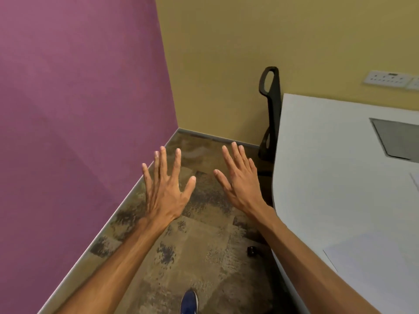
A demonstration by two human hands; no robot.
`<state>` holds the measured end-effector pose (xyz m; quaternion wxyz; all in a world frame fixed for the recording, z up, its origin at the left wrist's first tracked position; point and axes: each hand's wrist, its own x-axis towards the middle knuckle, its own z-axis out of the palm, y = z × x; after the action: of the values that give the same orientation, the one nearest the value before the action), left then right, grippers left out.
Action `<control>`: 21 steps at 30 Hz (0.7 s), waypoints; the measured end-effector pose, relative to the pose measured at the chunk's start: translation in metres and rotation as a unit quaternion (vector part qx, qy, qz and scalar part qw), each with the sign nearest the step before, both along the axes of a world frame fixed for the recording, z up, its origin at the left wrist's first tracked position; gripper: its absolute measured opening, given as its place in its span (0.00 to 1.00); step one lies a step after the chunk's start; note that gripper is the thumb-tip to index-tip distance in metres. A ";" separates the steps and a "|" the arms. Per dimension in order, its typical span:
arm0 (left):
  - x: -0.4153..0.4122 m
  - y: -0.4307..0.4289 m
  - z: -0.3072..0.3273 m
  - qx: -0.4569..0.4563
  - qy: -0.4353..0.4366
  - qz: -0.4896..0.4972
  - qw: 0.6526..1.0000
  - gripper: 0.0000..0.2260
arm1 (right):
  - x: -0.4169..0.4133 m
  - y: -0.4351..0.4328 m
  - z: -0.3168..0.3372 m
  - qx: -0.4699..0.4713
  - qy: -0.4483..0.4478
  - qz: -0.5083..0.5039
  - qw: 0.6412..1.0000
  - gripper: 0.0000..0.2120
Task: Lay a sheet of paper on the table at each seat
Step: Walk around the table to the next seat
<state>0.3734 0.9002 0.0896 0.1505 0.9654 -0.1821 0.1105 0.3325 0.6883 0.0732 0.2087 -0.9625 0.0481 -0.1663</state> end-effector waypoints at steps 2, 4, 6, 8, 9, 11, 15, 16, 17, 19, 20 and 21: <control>0.031 -0.008 0.002 0.014 -0.003 -0.034 0.999 0.37 | 0.021 -0.006 0.001 -0.001 -0.003 -0.027 1.000 0.31; 0.060 -0.020 0.005 0.019 -0.003 -0.065 0.998 0.37 | 0.039 -0.012 0.004 -0.002 -0.005 -0.060 0.998 0.31; 0.086 -0.032 0.006 0.010 0.002 -0.091 0.996 0.37 | 0.054 -0.020 0.007 -0.002 -0.007 -0.099 0.995 0.31; 0.108 -0.047 0.005 0.004 -0.002 -0.125 0.992 0.37 | 0.066 -0.030 0.009 -0.001 -0.003 -0.131 0.991 0.31; 0.120 -0.055 0.004 0.001 -0.005 -0.140 0.990 0.37 | 0.072 -0.035 0.009 -0.003 -0.001 -0.145 0.989 0.31; 0.142 -0.075 0.002 -0.006 -0.004 -0.169 0.986 0.38 | 0.083 -0.049 0.007 -0.004 0.007 -0.175 0.985 0.31; 0.181 -0.116 -0.004 -0.008 0.004 -0.217 0.976 0.38 | 0.105 -0.080 -0.004 0.000 0.023 -0.228 0.973 0.31; 0.191 -0.127 -0.006 -0.008 0.002 -0.228 0.974 0.38 | 0.111 -0.089 -0.007 -0.001 0.028 -0.240 0.970 0.31; 0.202 -0.139 -0.008 -0.008 0.001 -0.240 0.971 0.38 | 0.118 -0.099 -0.011 0.001 0.032 -0.254 0.967 0.31; 0.226 -0.167 -0.010 -0.002 0.002 -0.261 0.965 0.37 | 0.134 -0.122 -0.017 0.010 0.037 -0.281 0.959 0.32; 0.238 -0.182 -0.009 0.004 0.003 -0.272 0.962 0.37 | 0.141 -0.134 -0.019 0.013 0.039 -0.293 0.955 0.32; 0.249 -0.197 -0.008 0.012 0.003 -0.285 0.959 0.37 | 0.148 -0.147 -0.020 0.014 0.042 -0.303 0.952 0.32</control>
<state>0.6227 0.7033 0.0815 0.1644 0.8757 -0.4503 0.0584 0.4800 0.5414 0.0532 0.1601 -0.9057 0.3488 -0.1801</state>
